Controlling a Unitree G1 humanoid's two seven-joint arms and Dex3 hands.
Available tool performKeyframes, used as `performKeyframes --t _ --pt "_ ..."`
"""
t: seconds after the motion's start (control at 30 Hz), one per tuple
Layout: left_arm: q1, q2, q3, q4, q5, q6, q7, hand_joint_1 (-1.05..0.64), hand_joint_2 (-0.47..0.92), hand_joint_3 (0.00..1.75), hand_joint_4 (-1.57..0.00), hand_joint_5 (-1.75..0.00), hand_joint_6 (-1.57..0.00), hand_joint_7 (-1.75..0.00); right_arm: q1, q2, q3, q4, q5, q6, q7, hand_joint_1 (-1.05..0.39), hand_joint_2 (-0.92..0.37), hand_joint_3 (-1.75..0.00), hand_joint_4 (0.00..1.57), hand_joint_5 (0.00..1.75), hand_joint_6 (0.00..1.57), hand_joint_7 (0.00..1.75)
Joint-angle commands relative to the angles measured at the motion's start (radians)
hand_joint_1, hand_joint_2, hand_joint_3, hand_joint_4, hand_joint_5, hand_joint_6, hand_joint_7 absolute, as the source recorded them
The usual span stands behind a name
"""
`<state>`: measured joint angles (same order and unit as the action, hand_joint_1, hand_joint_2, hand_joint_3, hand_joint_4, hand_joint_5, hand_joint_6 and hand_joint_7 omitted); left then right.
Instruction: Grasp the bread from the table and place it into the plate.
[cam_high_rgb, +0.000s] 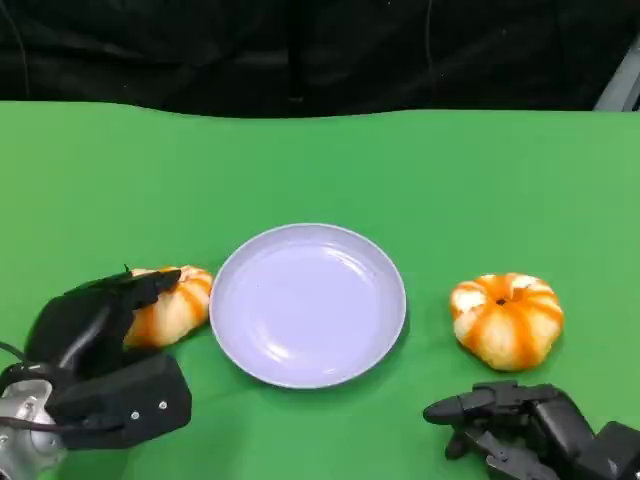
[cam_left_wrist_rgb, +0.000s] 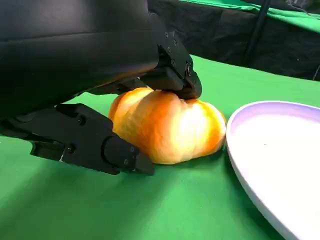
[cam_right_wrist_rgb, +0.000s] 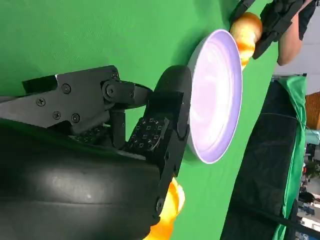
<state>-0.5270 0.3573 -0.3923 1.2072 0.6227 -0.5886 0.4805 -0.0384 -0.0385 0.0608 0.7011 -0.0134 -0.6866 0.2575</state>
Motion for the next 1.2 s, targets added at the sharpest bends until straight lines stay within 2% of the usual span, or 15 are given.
performKeyframes --t 0.03,0.13,0.2,0.27,0.33,0.4,0.43,0.5,0.53,0.63,0.87,1.13,1.2 --pt "-0.005 0.011 -0.012 0.017 0.003 -0.008 -0.023 0.06 0.87 0.01 -0.46 -0.01 -0.54 0.0 0.011 -0.011 0.0 0.003 -0.002 0.011 0.001 -0.07 -0.92 -0.37 0.82 1.14 1.19 0.13" --pt "-0.007 0.009 -0.011 0.018 0.002 -0.003 -0.017 0.04 0.87 0.01 -0.56 -0.04 -0.6 -0.02 0.009 -0.01 -0.001 0.006 0.0 0.01 0.002 -0.07 -0.92 -0.37 0.82 1.14 1.19 0.13" --pt "-0.009 0.007 -0.01 0.019 0.003 0.009 -0.013 0.02 0.88 0.01 -0.71 -0.05 -0.75 -0.05 0.01 -0.009 0.0 0.004 -0.002 0.012 0.0 -0.06 -0.92 -0.37 0.82 1.14 1.19 0.13" --pt "-0.011 0.004 -0.01 0.02 0.003 0.021 -0.007 0.0 0.89 0.0 -0.8 -0.04 -0.86 -0.04 0.012 -0.009 0.0 0.001 -0.004 0.012 -0.002 -0.06 -0.92 -0.37 0.82 1.14 1.19 0.13" --pt "-0.012 0.001 -0.01 0.023 0.005 0.026 0.01 -0.02 0.91 0.01 -1.0 -0.07 -1.07 -0.06 0.012 -0.01 0.001 -0.001 -0.004 0.013 -0.003 -0.07 -0.92 -0.37 0.82 1.14 1.19 0.13" --pt "-0.012 -0.003 -0.007 0.026 0.002 0.022 0.032 -0.04 0.92 0.03 -1.17 -0.13 -1.2 -0.09 0.011 -0.01 0.001 0.001 -0.003 0.006 0.0 -0.08 -0.92 -0.37 0.82 1.14 1.19 0.13" --pt "-0.013 -0.005 -0.005 0.028 0.0 0.024 0.038 -0.05 0.92 0.03 -1.18 -0.19 -1.23 -0.1 0.011 -0.01 0.0 0.002 0.0 0.007 0.003 -0.08 -0.92 -0.37 0.82 1.15 1.19 0.13" --pt "-0.015 -0.008 -0.001 0.031 -0.006 0.03 0.038 -0.06 0.92 0.02 -0.92 -0.76 -1.25 -0.09 0.011 -0.01 0.0 0.003 0.002 0.007 0.005 -0.08 -0.92 -0.37 0.82 1.14 1.19 0.13" --pt "-0.015 -0.009 0.0 0.032 -0.007 0.031 0.037 -0.06 0.92 0.02 -0.82 -0.95 -1.25 -0.08 0.011 -0.01 -0.001 0.003 0.002 0.007 0.006 -0.08 -0.92 -0.38 0.81 1.14 1.19 0.13" --pt "-0.013 -0.013 0.011 0.034 -0.02 0.029 0.043 -0.04 0.91 0.01 -0.74 -1.12 -1.27 -0.08 0.01 -0.01 -0.001 0.003 0.003 0.011 0.006 -0.08 -0.92 -0.38 0.82 1.15 1.2 0.13" --pt "-0.012 -0.018 0.016 0.04 -0.036 0.024 0.057 -0.01 0.89 0.0 -0.73 -1.15 -1.27 -0.08 0.009 -0.01 0.0 0.005 -0.003 0.005 0.001 -0.07 -0.92 -0.38 0.82 1.14 1.19 0.13" --pt "-0.009 -0.033 0.043 0.045 -0.061 0.039 0.075 -0.04 0.89 0.0 -0.77 -1.04 -1.25 -0.04 0.009 -0.008 0.002 0.005 -0.004 0.008 -0.002 -0.08 -0.92 -0.38 0.82 1.14 1.19 0.13" --pt "-0.007 -0.037 0.05 0.044 -0.064 0.039 0.094 -0.04 0.89 0.0 -0.84 -0.9 -1.25 -0.02 0.009 -0.007 0.002 0.004 0.0 0.009 0.001 -0.08 -0.92 -0.37 0.82 1.14 1.2 0.13"
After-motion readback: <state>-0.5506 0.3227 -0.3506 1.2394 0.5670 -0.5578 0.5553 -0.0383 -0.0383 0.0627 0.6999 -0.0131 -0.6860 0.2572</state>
